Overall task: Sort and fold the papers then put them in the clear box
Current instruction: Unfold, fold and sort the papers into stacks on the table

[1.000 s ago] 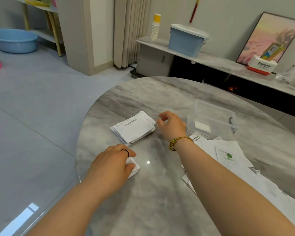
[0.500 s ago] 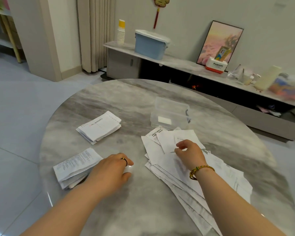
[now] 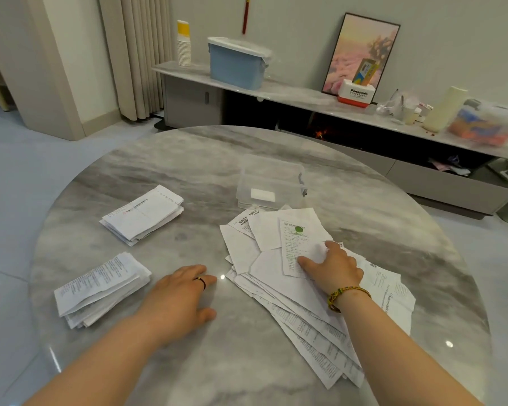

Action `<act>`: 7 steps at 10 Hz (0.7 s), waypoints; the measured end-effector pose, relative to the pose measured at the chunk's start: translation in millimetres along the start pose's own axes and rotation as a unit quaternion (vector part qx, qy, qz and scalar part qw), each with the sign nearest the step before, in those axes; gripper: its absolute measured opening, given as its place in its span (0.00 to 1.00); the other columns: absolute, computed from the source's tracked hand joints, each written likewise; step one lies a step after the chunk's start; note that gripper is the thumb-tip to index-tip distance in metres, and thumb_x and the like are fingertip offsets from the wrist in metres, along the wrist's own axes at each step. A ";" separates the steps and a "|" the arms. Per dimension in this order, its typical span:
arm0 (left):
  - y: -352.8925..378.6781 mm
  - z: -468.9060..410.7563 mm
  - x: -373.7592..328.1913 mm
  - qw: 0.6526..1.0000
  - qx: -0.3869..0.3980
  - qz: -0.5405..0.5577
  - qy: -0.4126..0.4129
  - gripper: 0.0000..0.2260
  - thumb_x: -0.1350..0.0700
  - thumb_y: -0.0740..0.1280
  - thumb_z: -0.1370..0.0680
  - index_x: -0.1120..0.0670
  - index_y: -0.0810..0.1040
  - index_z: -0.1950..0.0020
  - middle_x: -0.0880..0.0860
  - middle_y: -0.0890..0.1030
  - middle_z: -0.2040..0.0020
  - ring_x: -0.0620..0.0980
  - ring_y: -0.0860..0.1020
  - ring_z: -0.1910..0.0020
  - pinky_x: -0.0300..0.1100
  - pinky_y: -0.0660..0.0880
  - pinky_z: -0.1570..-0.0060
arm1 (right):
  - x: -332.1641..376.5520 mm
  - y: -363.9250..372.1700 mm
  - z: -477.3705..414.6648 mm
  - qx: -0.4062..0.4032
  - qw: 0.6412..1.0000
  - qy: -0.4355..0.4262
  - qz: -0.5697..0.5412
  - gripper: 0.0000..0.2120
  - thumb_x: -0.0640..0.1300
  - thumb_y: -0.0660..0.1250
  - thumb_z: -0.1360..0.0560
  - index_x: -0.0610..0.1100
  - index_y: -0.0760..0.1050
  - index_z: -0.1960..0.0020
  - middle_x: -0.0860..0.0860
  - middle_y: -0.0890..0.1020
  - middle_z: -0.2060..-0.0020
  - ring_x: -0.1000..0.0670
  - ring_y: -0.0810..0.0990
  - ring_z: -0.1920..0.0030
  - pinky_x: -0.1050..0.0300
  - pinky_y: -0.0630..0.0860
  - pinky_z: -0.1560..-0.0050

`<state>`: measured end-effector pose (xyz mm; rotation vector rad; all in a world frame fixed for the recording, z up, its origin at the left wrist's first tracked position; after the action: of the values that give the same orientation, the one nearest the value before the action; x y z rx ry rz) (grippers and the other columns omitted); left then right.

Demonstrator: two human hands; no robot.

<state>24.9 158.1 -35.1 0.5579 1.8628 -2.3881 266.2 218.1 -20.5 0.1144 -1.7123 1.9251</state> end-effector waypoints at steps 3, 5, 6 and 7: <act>-1.5 0.5 0.3 1.000 0.003 0.005 -0.006 0.27 0.44 0.60 0.23 0.45 0.56 0.26 0.44 0.50 0.24 0.44 0.50 0.25 0.37 0.50 0.29 | 14.3 8.1 -14.1 -0.022 1.000 -0.020 -0.011 0.32 0.50 0.66 0.27 0.47 0.57 0.28 0.47 0.70 0.34 0.44 0.61 0.31 0.50 0.55 0.33; -3.2 1.6 -1.2 1.000 0.008 0.000 -0.010 0.27 0.44 0.61 0.23 0.45 0.56 0.26 0.44 0.51 0.24 0.44 0.50 0.25 0.37 0.51 0.30 | 16.2 13.1 -18.6 -0.007 0.999 0.006 -0.044 0.24 0.45 0.63 0.26 0.49 0.63 0.31 0.47 0.72 0.36 0.45 0.64 0.33 0.53 0.57 0.37; -3.6 2.2 -1.2 1.000 0.009 -0.001 -0.011 0.27 0.44 0.61 0.23 0.45 0.56 0.26 0.44 0.51 0.24 0.44 0.50 0.25 0.37 0.51 0.30 | 15.2 6.6 -17.3 -0.036 0.998 -0.005 -0.053 0.12 0.44 0.59 0.25 0.48 0.73 0.42 0.48 0.79 0.47 0.44 0.72 0.42 0.54 0.58 0.42; -5.1 3.2 -1.5 1.000 0.011 -0.002 -0.012 0.27 0.44 0.61 0.23 0.46 0.56 0.26 0.44 0.51 0.25 0.44 0.51 0.25 0.37 0.51 0.30 | 12.7 -3.2 -10.2 -0.057 0.994 -0.011 -0.089 0.06 0.42 0.58 0.24 0.46 0.73 0.58 0.51 0.75 0.66 0.44 0.72 0.56 0.55 0.57 0.49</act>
<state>24.2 156.2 -29.2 0.5253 1.8338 -2.4095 259.9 232.2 -14.2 0.2386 -1.7598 1.7001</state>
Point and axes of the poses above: each hand's wrist, its own z-axis away from the middle knuckle, its own y-axis out of the palm, x = y × z, the point moved 6 cm from there along -z, towards the middle knuckle
